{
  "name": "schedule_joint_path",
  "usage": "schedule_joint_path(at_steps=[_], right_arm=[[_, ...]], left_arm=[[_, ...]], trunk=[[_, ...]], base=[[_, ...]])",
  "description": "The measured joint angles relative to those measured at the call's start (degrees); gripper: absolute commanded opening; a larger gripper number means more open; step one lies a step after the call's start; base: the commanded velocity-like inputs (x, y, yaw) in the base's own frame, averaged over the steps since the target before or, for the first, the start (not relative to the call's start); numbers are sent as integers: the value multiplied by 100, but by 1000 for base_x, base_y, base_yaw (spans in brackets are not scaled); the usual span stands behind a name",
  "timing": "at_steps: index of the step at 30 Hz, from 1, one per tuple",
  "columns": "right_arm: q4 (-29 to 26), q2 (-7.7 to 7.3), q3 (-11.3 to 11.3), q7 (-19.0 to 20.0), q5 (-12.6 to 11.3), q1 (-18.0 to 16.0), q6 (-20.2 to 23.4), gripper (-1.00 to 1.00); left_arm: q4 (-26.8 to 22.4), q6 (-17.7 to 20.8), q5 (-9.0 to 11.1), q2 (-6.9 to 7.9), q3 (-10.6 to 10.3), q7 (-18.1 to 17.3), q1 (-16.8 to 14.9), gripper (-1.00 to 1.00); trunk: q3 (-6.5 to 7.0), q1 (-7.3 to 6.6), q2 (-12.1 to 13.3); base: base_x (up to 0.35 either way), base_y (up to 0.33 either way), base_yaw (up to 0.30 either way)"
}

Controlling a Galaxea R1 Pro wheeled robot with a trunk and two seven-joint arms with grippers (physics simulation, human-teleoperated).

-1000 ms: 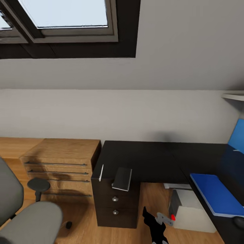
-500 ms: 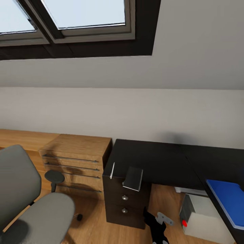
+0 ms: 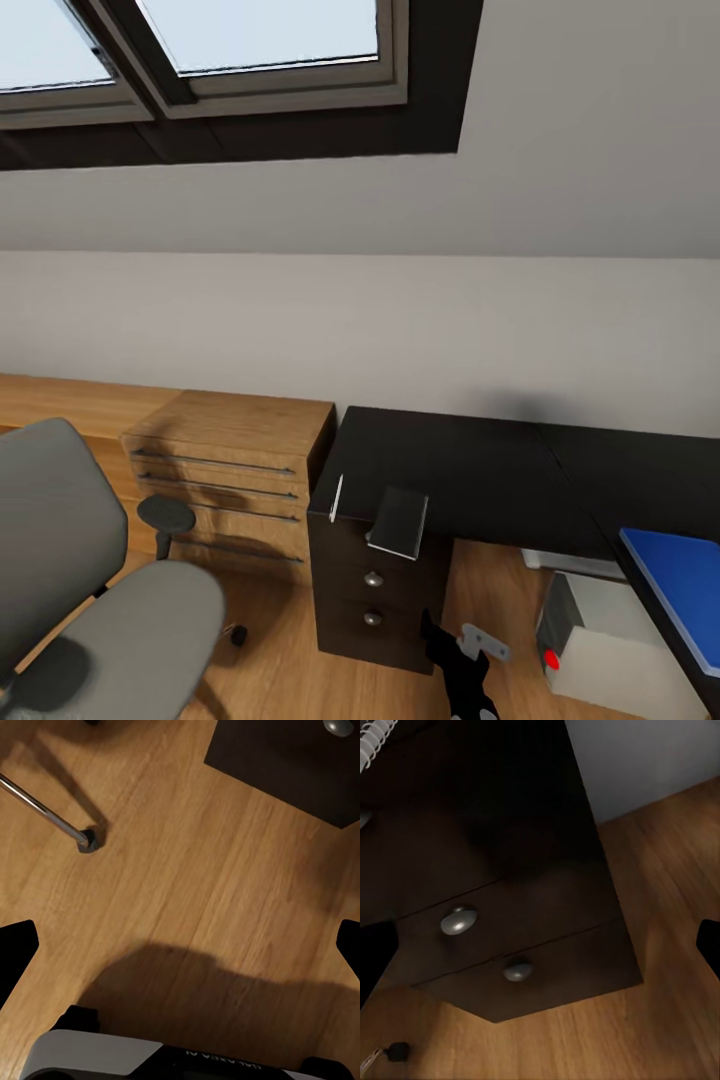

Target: In the bedroom, organize the workspace by keeping the computer under the desk, ensuring the monitor is on the desk, placing the keyboard on the desk next to the monitor, placing the mouse on the desk next to the keyboard, moving the folder from the swivel chair onto the desk next to the mouse, stacking the notebook on top of the folder with the pen on top of the notebook, and positioning the swivel chair next to the desk.

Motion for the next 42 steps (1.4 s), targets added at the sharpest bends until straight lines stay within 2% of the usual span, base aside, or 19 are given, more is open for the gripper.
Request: schedule_joint_path(at_steps=[14,18,31,32,34,38,42], right_arm=[[2,0,3,0,42,0,-8,100],[2,0,-6,0,42,0,-15,100],[-5,-16,-9,4,36,0,-23,100],[-33,-94,-18,83,38,0,-19,100],[-74,-235,-29,375,29,0,39,100],[-100,-400,-35,798,-1,1,194,100],[-267,-538,-146,1264,-101,1,509,100]], left_arm=[[-7,-7,-8,1,0,-1,0,100],[-268,-9,-17,18,14,5,0,100],[-411,-3,-33,20,4,19,0,100],[-822,78,-34,29,40,12,-1,100],[-1250,405,-27,25,54,19,0,100],[-1583,896,-26,5,34,70,0,100],[-1896,1329,-25,-70,25,198,0,100]], trunk=[[-252,308,-562],[-323,396,-722],[-557,681,-1244],[-574,703,-1284],[-611,747,-1364],[-683,835,-1525],[-755,923,-1685]], base=[[0,0,0],[0,0,0],[0,0,0],[0,0,0],[0,0,0],[0,0,0],[0,0,0]])
